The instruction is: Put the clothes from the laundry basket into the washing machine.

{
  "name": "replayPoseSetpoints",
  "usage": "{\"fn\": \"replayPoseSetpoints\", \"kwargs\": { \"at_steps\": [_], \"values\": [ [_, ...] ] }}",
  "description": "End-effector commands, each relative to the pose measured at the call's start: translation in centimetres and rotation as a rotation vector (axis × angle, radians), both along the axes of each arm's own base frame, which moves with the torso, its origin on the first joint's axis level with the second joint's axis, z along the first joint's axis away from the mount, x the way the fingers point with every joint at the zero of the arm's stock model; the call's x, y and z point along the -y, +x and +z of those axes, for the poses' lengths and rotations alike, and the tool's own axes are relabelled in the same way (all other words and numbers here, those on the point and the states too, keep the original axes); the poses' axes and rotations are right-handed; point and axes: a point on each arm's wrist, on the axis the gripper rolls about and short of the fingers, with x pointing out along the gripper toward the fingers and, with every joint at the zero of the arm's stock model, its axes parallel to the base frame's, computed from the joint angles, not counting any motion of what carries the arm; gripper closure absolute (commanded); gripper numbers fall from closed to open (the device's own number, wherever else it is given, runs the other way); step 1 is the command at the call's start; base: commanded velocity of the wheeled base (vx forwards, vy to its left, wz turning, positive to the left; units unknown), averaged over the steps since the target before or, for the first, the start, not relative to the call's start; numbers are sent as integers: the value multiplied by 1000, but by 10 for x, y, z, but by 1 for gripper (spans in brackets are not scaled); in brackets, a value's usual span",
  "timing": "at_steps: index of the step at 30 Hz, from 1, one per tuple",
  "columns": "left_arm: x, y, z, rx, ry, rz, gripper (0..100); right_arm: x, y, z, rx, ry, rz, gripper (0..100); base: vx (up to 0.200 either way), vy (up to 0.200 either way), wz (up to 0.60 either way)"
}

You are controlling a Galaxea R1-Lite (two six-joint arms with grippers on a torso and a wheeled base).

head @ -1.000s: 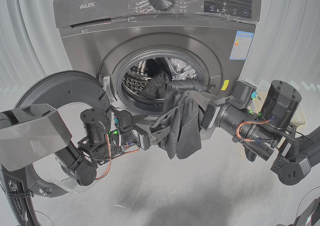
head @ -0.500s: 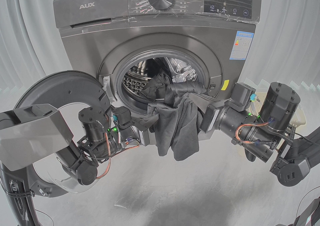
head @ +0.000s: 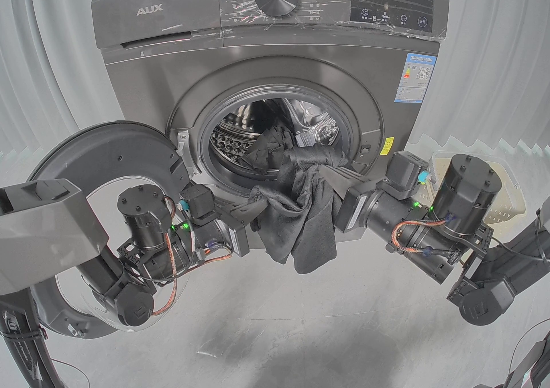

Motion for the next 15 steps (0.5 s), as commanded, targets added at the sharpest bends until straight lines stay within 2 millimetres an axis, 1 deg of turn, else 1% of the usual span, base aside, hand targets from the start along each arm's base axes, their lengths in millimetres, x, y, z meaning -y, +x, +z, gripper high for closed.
{"fn": "replayPoseSetpoints", "kwargs": {
  "at_steps": [1,3,5,11,13,14,15],
  "values": [
    [1,3,-15,-35,26,-8,0,-1,1,-5,-10,-13,0,100,0,0,0],
    [1,3,-18,-41,30,-11,0,-1,1,-4,-8,-10,0,100,0,0,0],
    [3,2,-32,-78,55,-24,0,-2,1,-4,-5,-12,3,100,0,0,0],
    [8,8,-53,-92,77,-30,0,-3,-1,-2,-2,-9,6,100,0,0,0],
    [9,9,-55,-92,77,-30,0,-3,-1,-2,-2,-9,6,100,0,0,0],
    [10,11,-61,-94,79,-30,0,-3,-1,-2,-2,-9,6,100,0,0,0],
    [11,12,-63,-93,78,-30,0,-3,-1,-2,-2,-9,6,100,0,0,0]
  ]
}}
